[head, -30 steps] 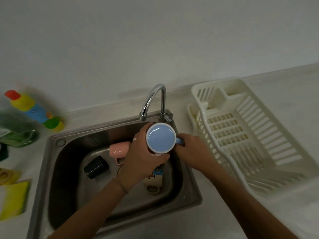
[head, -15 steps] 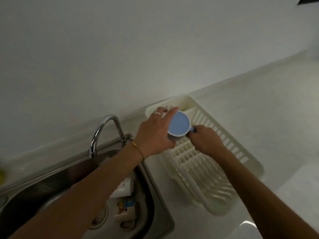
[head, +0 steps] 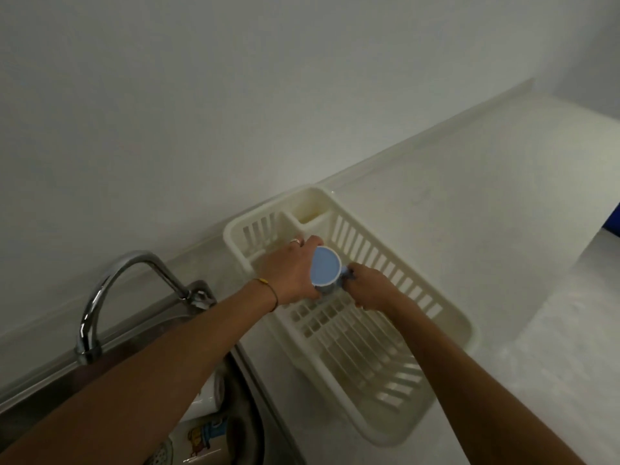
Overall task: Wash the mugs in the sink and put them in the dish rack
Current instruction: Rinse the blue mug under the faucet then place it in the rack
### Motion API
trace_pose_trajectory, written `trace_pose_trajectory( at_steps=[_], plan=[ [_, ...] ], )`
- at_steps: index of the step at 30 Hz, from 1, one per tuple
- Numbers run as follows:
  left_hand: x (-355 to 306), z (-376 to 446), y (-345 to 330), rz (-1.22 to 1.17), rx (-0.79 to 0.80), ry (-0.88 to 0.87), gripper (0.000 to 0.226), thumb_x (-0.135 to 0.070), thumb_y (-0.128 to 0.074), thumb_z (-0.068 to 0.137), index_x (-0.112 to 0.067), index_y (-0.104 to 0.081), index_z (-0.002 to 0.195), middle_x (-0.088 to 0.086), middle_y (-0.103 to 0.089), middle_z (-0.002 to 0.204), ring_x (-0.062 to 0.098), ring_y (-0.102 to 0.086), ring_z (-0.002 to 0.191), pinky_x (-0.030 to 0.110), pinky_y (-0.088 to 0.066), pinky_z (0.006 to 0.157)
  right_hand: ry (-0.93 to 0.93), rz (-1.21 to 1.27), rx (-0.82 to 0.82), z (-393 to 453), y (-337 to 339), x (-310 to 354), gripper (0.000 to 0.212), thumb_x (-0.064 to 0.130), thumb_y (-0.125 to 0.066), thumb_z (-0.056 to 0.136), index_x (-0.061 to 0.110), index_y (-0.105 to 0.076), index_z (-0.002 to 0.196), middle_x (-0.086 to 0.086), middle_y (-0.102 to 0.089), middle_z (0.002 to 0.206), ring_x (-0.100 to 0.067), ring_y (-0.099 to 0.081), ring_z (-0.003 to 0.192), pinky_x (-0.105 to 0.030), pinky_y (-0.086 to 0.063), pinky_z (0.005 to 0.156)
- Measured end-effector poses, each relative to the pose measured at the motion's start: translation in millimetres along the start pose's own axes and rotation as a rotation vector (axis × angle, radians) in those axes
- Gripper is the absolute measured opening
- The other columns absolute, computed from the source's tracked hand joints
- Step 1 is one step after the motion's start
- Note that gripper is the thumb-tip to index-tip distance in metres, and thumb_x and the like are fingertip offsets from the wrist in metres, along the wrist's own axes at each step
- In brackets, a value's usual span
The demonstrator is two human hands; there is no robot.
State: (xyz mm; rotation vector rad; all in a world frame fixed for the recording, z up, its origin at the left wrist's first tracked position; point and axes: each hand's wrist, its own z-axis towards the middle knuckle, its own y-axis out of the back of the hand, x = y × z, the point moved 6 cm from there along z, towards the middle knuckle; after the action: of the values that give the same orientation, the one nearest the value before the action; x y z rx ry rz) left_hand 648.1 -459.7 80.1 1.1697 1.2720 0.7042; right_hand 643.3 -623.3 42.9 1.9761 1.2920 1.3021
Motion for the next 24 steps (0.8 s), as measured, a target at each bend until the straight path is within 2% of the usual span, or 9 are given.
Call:
trace_pose_trajectory(
  at_steps=[3,5,7,10,12,15,19,21,24],
  plan=[
    [6.2,4.9,-10.0,-0.1,-0.039,0.095,0.095,-0.055,-0.089,0.061,-0.025,-0.044,0.139,0.008,-0.054,0.125,0.031,-0.062,0.102,0.037,-0.052,0.073,0.076,0.137,-0.053,-3.8,-5.1,5.7,0.052,0.027,-0.054,0.101,0.018,-0.038,0.149,-0.014,-0.059,0.139,-0.034,-0.06,0.119,-0.036,-0.047,0.088],
    [5.4,9.0,-12.4,-0.158,-0.063,0.14,0.094,-0.055,-0.089,0.062,-0.024,-0.044,0.139,0.009,-0.054,0.126,0.033,-0.062,0.105,0.042,-0.055,0.079,0.141,0.226,-0.1,-12.2,-7.7,15.9,0.066,0.029,-0.054,0.101,0.02,-0.021,0.158,-0.013,-0.054,0.145,-0.035,-0.057,0.124,-0.041,-0.048,0.096],
    [3.8,12.5,-12.9,-0.19,-0.086,0.18,0.094,-0.05,-0.09,0.063,-0.023,-0.043,0.14,0.011,-0.053,0.127,0.035,-0.061,0.107,0.045,-0.056,0.082,0.142,0.275,-0.151,-19.1,-10.6,22.6,0.069,0.023,-0.051,0.102,0.019,-0.013,0.159,-0.017,-0.055,0.142,-0.039,-0.059,0.12,-0.049,-0.049,0.097],
    [4.4,16.3,-14.4,-0.226,-0.134,0.229,0.095,-0.05,-0.089,0.066,-0.021,-0.042,0.142,0.013,-0.051,0.128,0.037,-0.06,0.108,0.045,-0.055,0.083,0.143,0.314,-0.189,-24.6,-15.1,29.1,0.076,0.008,-0.047,0.098,0.021,-0.007,0.161,-0.021,-0.063,0.126,-0.039,-0.064,0.104,-0.046,-0.053,0.086],
    [4.1,18.6,-15.8,-0.236,-0.159,0.228,0.096,-0.051,-0.088,0.067,-0.022,-0.041,0.145,0.014,-0.051,0.131,0.037,-0.06,0.11,0.046,-0.055,0.085,0.128,0.321,-0.191,-25.6,-15.6,31.1,0.081,0.004,-0.048,0.095,0.024,-0.004,0.161,-0.021,-0.064,0.123,-0.036,-0.065,0.095,-0.044,-0.052,0.08],
    [2.2,22.7,-16.0,-0.234,-0.164,0.206,0.095,-0.046,-0.087,0.073,-0.021,-0.038,0.151,0.014,-0.045,0.14,0.037,-0.058,0.116,0.046,-0.054,0.089,0.103,0.364,-0.212,-20.2,-15.1,29.9,0.084,0.007,-0.051,0.094,0.027,-0.004,0.161,-0.015,-0.06,0.134,-0.033,-0.066,0.095,-0.044,-0.054,0.082],
    [0.1,29.6,-16.1,-0.154,-0.128,0.15,0.093,-0.037,-0.085,0.078,-0.013,-0.035,0.152,0.017,-0.035,0.144,0.04,-0.058,0.114,0.045,-0.055,0.088,0.08,0.398,-0.222,-16.8,-17.0,32.2,0.083,0.011,-0.051,0.097,0.021,0.0,0.162,-0.014,-0.051,0.146,-0.03,-0.062,0.11,-0.043,-0.053,0.09],
    [-0.7,33.1,-16.1,-0.063,-0.125,0.125,0.089,-0.033,-0.082,0.081,-0.01,-0.034,0.153,0.018,-0.035,0.143,0.04,-0.055,0.116,0.047,-0.054,0.089,0.09,0.426,-0.252,-16.8,-17.8,35.2,0.082,0.011,-0.052,0.098,0.02,-0.002,0.162,-0.015,-0.055,0.141,-0.031,-0.062,0.109,-0.041,-0.052,0.089],
    [-3.0,37.2,-15.5,0.076,-0.125,0.116,0.085,-0.026,-0.076,0.085,-0.011,-0.03,0.155,0.018,-0.031,0.145,0.037,-0.046,0.122,0.044,-0.052,0.086,0.1,0.446,-0.281,-13.9,-21.8,36.4,0.081,0.012,-0.052,0.098,0.021,-0.002,0.162,-0.012,-0.063,0.128,-0.026,-0.066,0.093,-0.042,-0.055,0.078]
  ],
)
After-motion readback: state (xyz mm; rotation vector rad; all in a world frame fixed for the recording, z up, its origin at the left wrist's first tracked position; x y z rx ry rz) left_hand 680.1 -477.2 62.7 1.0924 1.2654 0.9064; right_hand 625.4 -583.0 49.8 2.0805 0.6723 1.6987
